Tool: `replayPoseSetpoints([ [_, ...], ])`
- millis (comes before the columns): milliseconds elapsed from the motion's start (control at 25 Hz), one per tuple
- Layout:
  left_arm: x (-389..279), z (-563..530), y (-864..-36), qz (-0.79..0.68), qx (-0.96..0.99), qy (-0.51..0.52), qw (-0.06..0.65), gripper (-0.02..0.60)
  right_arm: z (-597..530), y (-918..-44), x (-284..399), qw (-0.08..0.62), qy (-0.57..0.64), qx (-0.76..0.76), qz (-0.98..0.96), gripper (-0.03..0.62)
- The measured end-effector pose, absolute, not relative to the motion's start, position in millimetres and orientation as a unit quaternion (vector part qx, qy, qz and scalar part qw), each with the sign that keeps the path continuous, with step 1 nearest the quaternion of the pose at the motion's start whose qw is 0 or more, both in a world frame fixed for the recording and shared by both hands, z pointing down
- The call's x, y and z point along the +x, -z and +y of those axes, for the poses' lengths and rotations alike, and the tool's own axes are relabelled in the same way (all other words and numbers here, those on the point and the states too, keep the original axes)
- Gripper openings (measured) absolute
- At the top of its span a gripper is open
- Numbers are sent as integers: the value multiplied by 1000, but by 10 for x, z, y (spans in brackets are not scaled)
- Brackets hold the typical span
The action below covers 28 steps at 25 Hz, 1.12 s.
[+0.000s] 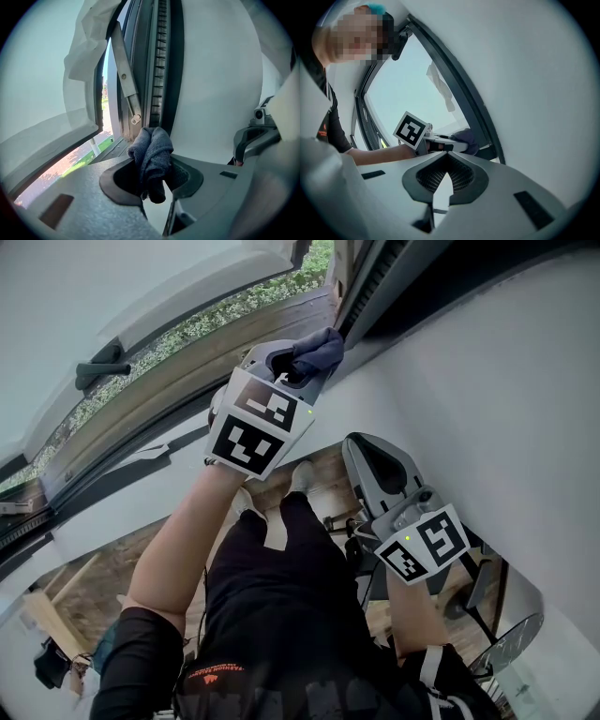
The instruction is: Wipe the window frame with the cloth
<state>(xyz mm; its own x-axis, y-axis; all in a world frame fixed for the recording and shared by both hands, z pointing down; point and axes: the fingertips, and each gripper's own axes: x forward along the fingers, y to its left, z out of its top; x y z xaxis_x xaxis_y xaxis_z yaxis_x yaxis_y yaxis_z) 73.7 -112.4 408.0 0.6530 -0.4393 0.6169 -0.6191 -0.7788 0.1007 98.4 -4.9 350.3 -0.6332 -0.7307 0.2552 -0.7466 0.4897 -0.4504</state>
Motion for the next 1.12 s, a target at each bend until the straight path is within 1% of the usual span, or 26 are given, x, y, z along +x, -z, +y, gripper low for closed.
replayPoseSetpoints([
  [200, 680, -1163, -3993, -303, 898, -285, 141, 141, -35, -3491, 923, 17, -268, 426, -864, 5],
  [880, 172, -994, -3992, -319, 892, -278, 157, 141, -13, -3497, 419, 28, -269, 394, -879, 5],
  [1120, -34, -867, -4053, -316, 891, -275, 174, 141, 18, -3501, 189, 32, -268, 383, -884, 5],
])
